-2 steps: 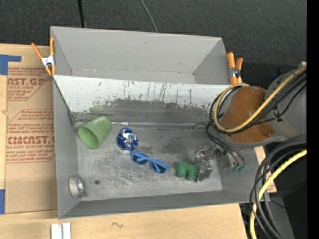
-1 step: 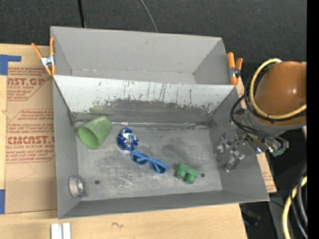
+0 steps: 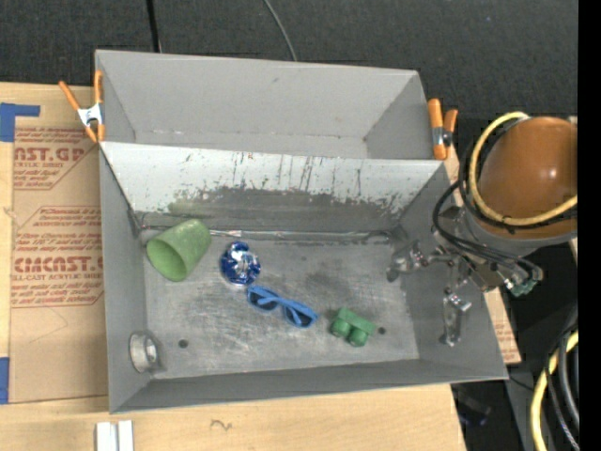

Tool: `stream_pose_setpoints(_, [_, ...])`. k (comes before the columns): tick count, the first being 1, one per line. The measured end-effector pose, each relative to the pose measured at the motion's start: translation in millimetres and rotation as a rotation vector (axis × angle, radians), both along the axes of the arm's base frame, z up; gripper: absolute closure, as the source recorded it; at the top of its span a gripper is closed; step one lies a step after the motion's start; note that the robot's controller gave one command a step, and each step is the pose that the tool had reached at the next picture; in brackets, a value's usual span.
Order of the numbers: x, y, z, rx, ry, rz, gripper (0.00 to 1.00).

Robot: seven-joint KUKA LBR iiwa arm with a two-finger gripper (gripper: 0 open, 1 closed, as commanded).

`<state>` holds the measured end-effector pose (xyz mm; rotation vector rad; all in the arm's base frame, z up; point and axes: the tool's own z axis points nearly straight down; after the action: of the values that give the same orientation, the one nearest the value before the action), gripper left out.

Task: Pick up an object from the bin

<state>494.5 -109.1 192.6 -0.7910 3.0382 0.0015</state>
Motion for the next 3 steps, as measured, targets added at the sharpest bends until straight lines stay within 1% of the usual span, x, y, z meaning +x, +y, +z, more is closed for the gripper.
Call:
stream_pose_setpoints(1, [12.0,90,-64,0.004,0.005,0.087,0.00])
stream_pose_setpoints(2, [-3.7,153,-116,0.001,-0.012,0.320,0.00])
stream_pose_setpoints(3, [40.8,115,-93,-0.002,-0.004,0.106,0.00])
